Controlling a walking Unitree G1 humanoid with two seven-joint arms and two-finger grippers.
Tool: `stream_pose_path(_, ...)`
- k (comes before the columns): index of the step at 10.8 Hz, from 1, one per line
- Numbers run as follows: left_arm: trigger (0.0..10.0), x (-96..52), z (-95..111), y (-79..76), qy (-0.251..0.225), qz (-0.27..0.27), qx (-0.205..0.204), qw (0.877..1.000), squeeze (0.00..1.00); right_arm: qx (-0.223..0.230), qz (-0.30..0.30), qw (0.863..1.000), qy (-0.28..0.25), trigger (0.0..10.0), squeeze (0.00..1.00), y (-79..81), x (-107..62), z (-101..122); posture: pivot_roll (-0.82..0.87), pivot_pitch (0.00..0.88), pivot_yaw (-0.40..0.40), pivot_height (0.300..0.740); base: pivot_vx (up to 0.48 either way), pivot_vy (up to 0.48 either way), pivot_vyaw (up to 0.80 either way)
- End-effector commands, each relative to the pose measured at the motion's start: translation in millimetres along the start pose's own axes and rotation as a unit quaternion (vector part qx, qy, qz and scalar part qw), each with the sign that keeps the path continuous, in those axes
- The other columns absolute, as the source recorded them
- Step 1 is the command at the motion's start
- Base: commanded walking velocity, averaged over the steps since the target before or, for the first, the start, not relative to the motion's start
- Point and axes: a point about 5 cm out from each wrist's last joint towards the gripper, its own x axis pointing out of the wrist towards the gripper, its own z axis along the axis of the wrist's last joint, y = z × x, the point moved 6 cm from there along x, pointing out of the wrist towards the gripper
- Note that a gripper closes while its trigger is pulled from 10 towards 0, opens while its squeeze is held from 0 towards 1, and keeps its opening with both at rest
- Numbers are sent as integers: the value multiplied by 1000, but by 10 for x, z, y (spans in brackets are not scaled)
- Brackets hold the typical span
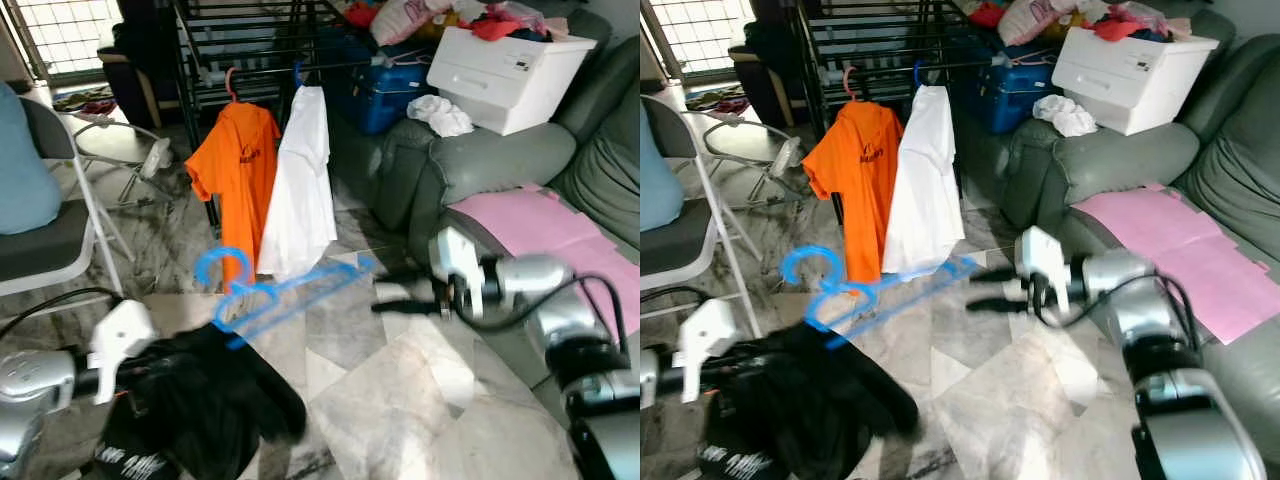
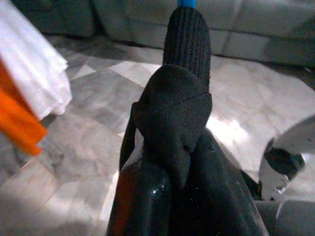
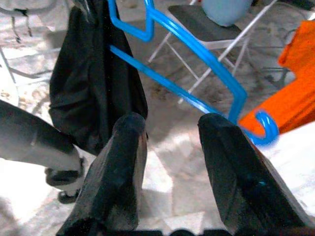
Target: Hang hanger
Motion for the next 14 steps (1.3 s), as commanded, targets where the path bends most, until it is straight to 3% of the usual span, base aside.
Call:
stream_pose_path(1, 0, -45, 84, 69, -25, 20, 0, 999, 0, -9, -13, 1000, 8, 10000, 1000, -58, -55, 14, 51, 9, -37, 740, 0, 0, 0)
stream_pose_path(2, 0, -118, 2, 121, -15, 42, 7, 999, 0, 2, -44, 998, 36, 10000, 1000, -139, -86, -69, 45, 8, -38, 740, 0, 0, 0)
stream_pose_path(3, 0, -316, 20, 419, -32, 122, -7, 992, 0, 44, -110, 993, 1, 10000, 1000, -345, -100, 31, 37, 3, -42, 740, 0, 0, 0)
stream_pose_path(4, 0, -372, 78, 508, -48, 149, -6, 988, 0, 59, -134, 989, -17, 10000, 1000, -409, -103, 69, 38, 0, -47, 740, 0, 0, 0)
stream_pose_path(5, 0, -417, 288, 659, -100, 207, 7, 973, 0, 101, -180, 978, -39, 10000, 1000, -494, -45, 42, 42, 1, -49, 740, 0, 0, 0)
stream_pose_path(6, 0, -410, 386, 693, -123, 231, 16, 965, 0, 107, -210, 972, -22, 10000, 1000, -511, 29, -58, 40, 5, -47, 740, 0, 0, 0)
stream_pose_path(8, 0, -327, 636, 626, -179, 248, 27, 952, 0, 160, -287, 943, -54, 10000, 1000, -586, 198, -128, 43, 12, -50, 740, 0, 0, 0)
stream_pose_path(9, 0, -184, 913, 443, -212, 220, 56, 951, 0, 226, -328, 913, -88, 10000, 0, -665, 272, -129, 45, 17, -52, 740, 0, 0, 0)
stream_pose_path(10, 0, -37, 1148, 261, -241, 185, 69, 950, 0, 265, -375, 885, -72, 10000, 0, -747, 316, -210, 45, 17, -52, 740, 0, 0, 0)
stream_pose_path(11, 0, 32, 1238, 185, -248, 170, 80, 950, 0, 261, -394, 879, -59, 10000, 0, -779, 334, -218, 45, 17, -52, 740, 0, 0, 0)
stream_pose_path(12, 0, 116, 1385, 83, -263, 150, 93, 948, 0, 271, -343, 893, -104, 10000, 1000, -726, 463, -63, 58, 21, -55, 740, 0, 0, 0)
stream_pose_path(13, 0, 178, 1442, 23, -266, 137, 104, 949, 0, 239, -356, 899, -88, 10000, 1000, -730, 468, -56, 61, 22, -54, 740, 0, 0, 0)
stream_pose_path(14, 0, 211, 1473, -21, -265, 132, 107, 949, 0, 243, -328, 906, -109, 10000, 1000, -688, 515, 25, 59, 22, -53, 740, 0, 0, 0)
